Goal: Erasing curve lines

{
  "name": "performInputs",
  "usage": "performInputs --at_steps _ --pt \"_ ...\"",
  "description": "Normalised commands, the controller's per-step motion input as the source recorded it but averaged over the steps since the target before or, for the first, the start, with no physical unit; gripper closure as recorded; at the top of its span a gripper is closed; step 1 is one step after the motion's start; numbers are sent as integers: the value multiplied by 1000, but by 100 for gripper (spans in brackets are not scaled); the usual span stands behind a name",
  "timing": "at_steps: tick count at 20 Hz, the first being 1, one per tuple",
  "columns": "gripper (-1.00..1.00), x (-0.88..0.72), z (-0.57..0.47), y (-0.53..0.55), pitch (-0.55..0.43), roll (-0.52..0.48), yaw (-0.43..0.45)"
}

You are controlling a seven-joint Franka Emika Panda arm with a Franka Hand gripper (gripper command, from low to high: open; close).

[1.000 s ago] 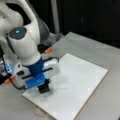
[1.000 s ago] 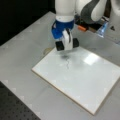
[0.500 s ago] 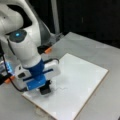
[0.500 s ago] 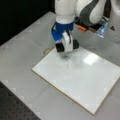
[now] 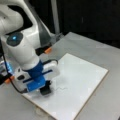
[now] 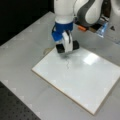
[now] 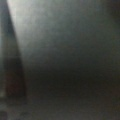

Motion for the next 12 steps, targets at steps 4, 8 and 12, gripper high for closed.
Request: performInputs --at_steps 4,8,12 --pt "100 -8 -176 39 -166 89 -50" --pt "100 15 -212 68 -179 87 -60" --pt "100 -6 -206 89 -158 52 -73"
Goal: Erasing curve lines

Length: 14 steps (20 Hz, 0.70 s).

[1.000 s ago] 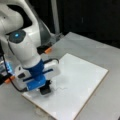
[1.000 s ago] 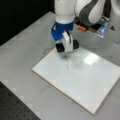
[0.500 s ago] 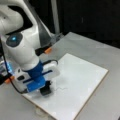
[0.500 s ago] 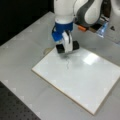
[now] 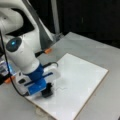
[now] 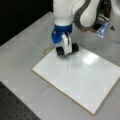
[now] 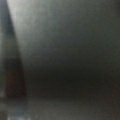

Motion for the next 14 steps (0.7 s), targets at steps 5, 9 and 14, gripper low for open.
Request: performInputs --at_steps 5,9,14 --pt "100 -57 -201 120 -142 15 -97" --pt "100 -77 -209 111 -157 -3 -87" --pt "100 -67 -243 70 -172 -3 -76"
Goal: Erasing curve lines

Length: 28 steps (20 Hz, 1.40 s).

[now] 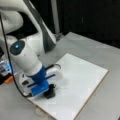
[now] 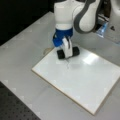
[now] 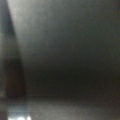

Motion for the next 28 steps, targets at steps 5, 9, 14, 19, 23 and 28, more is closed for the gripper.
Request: performInputs --at_steps 5,9,14,19,23,28 --pt "100 -37 -290 127 -179 -1 -78" --pt "100 -40 -385 196 -174 4 -71" --pt "100 -71 -427 203 -162 5 -74" --pt "100 -32 -471 315 -160 21 -119" --pt "100 35 -530 383 -164 27 -165" --pt "100 122 -582 339 -151 35 -161"
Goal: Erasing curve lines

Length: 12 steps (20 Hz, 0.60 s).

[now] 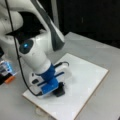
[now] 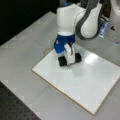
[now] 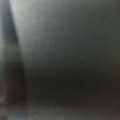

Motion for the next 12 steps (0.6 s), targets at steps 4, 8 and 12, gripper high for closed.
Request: performInputs --at_steps 4,8,12 --pt "100 165 -609 233 -135 52 -142" --pt "100 224 -628 167 -134 56 -138" --pt "100 323 -675 208 -146 64 -149"
